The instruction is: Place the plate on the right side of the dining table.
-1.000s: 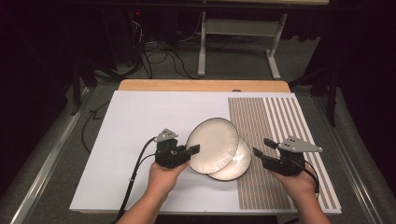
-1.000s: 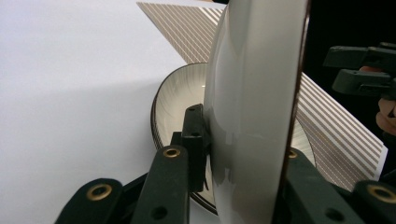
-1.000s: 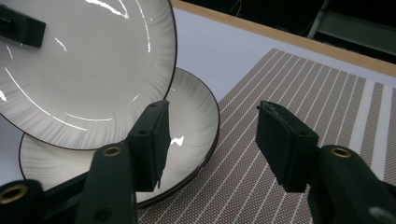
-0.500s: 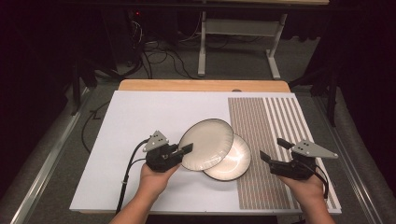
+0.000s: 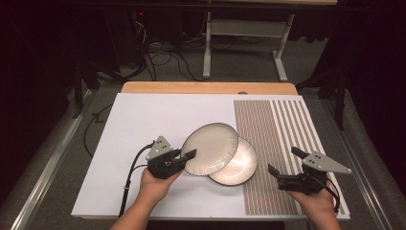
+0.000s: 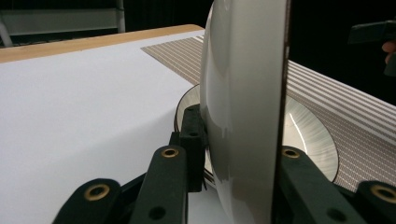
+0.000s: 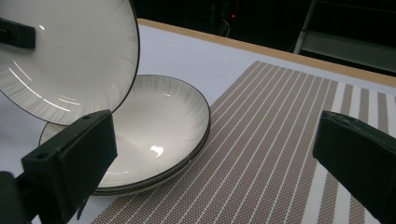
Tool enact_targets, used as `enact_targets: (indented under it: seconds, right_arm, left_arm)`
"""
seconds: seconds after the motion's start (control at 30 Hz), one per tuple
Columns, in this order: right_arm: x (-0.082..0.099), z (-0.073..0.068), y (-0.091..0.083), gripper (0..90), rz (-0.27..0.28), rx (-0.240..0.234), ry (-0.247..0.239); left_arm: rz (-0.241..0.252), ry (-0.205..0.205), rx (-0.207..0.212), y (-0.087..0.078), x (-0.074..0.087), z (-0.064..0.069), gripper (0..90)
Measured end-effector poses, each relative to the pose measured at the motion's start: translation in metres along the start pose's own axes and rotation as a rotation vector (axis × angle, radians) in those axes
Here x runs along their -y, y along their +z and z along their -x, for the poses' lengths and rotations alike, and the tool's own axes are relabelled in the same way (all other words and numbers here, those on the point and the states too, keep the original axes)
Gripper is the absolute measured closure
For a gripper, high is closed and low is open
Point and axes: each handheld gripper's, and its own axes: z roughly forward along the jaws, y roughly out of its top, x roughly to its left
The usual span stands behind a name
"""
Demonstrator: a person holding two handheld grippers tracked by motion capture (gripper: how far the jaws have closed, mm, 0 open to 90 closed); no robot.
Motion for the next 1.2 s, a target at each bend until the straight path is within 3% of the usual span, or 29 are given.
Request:
enact_targets:
  seconds: [0.37,0.47,0.77,0.97,1.2]
  right_arm:
    - [-0.007,-0.005,0.007,0.8,0.004,-0.007,0.009]
    - [-0.014,-0.011,0.016,7.5,-0.001,-0.053,-0.019]
    - [-0.024,-0.028,0.049,12.8,-0.048,-0.067,-0.075]
    - [-0.029,-0.036,0.074,18.4,-0.066,-0.086,-0.066]
    - [-0.032,-0.043,0.099,29.4,-0.073,-0.150,-0.004]
  left_arm:
    - [-0.004,0.007,0.002,0.000,0.000,-0.001,74.1]
    - [-0.004,0.010,0.004,0.000,0.000,-0.001,74.1]
    - [-0.003,0.020,0.007,-0.001,0.000,-0.002,74.1]
    - [-0.003,0.024,0.009,-0.001,0.000,-0.002,74.0]
    - [-0.003,0.032,0.010,-0.001,0.001,-0.002,73.9]
